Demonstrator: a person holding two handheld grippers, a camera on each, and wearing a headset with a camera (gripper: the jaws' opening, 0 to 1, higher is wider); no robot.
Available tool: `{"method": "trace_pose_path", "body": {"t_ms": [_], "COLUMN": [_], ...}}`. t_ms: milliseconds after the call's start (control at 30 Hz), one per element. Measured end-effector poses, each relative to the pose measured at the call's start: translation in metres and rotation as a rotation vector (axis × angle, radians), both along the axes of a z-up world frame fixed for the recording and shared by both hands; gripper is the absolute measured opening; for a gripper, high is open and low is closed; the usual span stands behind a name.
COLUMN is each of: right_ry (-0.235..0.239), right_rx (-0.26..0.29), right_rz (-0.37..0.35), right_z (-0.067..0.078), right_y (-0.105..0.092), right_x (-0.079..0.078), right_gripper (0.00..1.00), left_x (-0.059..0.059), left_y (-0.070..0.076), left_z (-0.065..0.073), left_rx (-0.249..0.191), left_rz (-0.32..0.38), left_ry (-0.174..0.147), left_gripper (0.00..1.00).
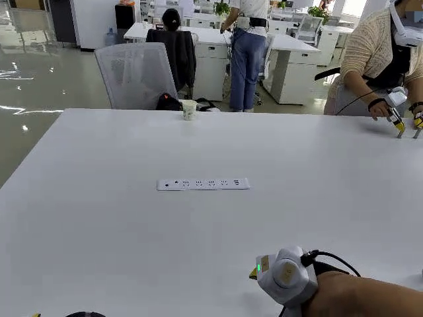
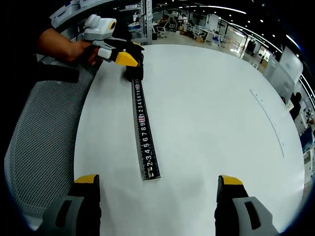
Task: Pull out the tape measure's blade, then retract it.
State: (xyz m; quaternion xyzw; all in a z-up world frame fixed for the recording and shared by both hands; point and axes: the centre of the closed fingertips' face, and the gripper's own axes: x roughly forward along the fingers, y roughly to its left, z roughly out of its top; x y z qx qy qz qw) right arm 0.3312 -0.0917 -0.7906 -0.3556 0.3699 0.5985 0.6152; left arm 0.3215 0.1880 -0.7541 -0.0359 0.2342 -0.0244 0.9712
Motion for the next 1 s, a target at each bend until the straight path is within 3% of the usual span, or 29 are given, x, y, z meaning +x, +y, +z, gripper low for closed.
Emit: {"method": "trace_pose_path", "body": {"t_ms": [100, 200, 333, 500, 700, 833, 1000], "right_ry": [0.009, 0.01, 0.017, 0.009, 0.01, 0.024, 0.031], "right_rx": [-0.005, -0.018, -0.016, -0.022, -0.013, -0.027, -0.042], "right_rz": [0.001, 0.011, 0.021, 0.036, 0.07, 0.084, 0.108], "right_z": [-0.002, -0.005, -0.007, -0.011, -0.008, -0.01, -0.011], "right_y": [0.001, 0.0, 0.002, 0.002, 0.008, 0.008, 0.007], "right_x": [0.0, 0.001, -0.001, 0.0, -0.004, -0.008, -0.012], "right_gripper": [0.99, 0.91, 0.87, 0.79, 0.62, 0.53, 0.42], "left_x": [-0.001, 0.0, -0.005, -0.003, -0.002, -0.002, -0.002], "left_y": [0.0, -0.002, -0.004, -0.003, -0.001, 0.002, 0.0], "left_z": [-0.002, 0.001, -0.008, -0.007, -0.011, -0.013, -0.013], "left_rx": [-0.003, -0.042, -0.011, -0.003, 0.003, 0.035, 0.038], "left_rz": [0.022, 0.051, 0.026, 0.023, 0.014, 0.011, 0.001], "left_ry": [0.004, -0.004, 0.017, 0.001, 0.004, 0.007, 0.005], "left_gripper": [0.99, 0.99, 0.99, 0.99, 0.99, 0.99, 0.99]}}
